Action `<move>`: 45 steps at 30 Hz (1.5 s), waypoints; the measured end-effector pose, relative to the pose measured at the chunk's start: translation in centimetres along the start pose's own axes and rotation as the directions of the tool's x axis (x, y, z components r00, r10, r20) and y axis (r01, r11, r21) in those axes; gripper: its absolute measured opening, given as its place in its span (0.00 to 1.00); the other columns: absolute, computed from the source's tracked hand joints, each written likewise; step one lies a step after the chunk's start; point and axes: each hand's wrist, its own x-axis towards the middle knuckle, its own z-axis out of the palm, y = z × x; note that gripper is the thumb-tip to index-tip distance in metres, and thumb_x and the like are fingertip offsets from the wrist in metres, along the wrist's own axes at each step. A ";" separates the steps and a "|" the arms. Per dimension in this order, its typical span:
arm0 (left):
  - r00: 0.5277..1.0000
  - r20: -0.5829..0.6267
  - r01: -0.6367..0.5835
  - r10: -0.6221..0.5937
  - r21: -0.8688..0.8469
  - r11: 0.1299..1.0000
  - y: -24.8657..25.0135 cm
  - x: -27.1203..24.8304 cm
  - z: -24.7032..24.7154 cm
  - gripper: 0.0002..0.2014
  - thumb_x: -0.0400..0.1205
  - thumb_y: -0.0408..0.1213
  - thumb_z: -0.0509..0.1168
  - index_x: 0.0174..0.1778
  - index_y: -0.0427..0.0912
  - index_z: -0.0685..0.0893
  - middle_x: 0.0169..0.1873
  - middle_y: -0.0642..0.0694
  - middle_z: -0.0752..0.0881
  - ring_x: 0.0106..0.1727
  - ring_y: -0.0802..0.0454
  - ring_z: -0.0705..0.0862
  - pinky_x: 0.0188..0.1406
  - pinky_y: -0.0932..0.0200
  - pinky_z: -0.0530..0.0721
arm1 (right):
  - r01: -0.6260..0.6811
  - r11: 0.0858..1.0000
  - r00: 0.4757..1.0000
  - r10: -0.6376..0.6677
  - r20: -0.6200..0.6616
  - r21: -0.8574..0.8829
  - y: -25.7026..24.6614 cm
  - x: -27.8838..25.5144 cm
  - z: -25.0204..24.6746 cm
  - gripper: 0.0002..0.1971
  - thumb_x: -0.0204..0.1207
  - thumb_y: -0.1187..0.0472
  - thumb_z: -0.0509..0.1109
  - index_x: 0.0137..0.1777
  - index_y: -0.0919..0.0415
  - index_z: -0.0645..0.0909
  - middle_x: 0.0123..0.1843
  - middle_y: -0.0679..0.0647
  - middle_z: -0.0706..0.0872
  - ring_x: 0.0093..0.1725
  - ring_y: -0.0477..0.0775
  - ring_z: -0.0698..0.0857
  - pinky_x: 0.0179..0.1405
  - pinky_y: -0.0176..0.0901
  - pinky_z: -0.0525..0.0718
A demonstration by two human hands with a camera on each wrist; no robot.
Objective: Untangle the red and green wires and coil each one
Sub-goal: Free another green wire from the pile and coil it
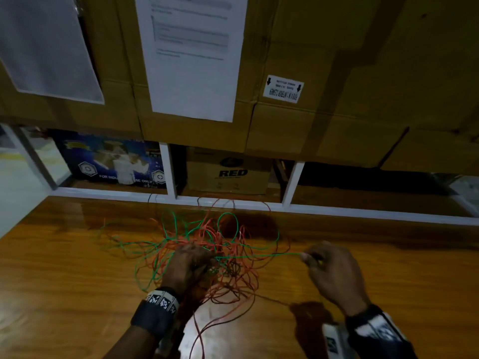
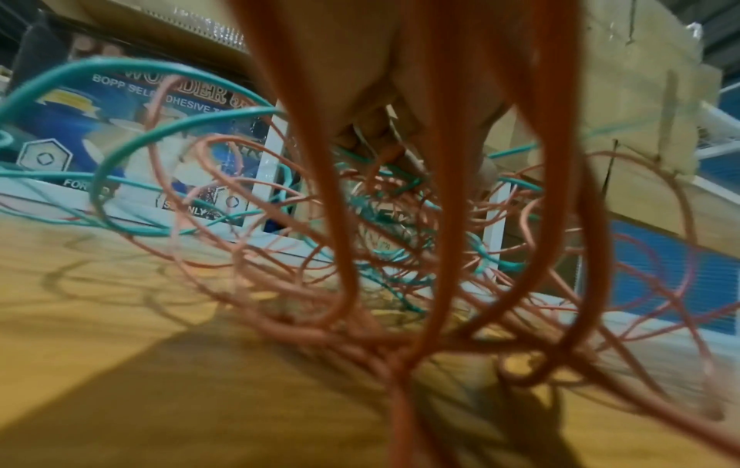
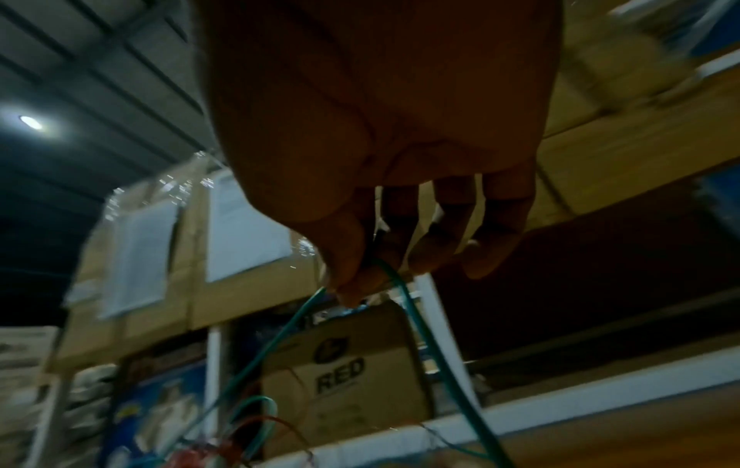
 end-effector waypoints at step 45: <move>0.999 0.049 0.019 -0.022 0.057 0.998 2.8 0.7 -0.6 0.13 0.68 0.36 0.71 0.46 0.46 0.95 0.38 0.50 0.91 0.43 0.53 0.83 0.42 0.56 0.80 | 0.242 0.967 0.932 -0.208 0.296 -0.084 -11.7 0.1 9.6 0.07 0.84 0.56 0.65 0.55 0.50 0.85 0.52 0.53 0.90 0.56 0.60 0.87 0.54 0.53 0.85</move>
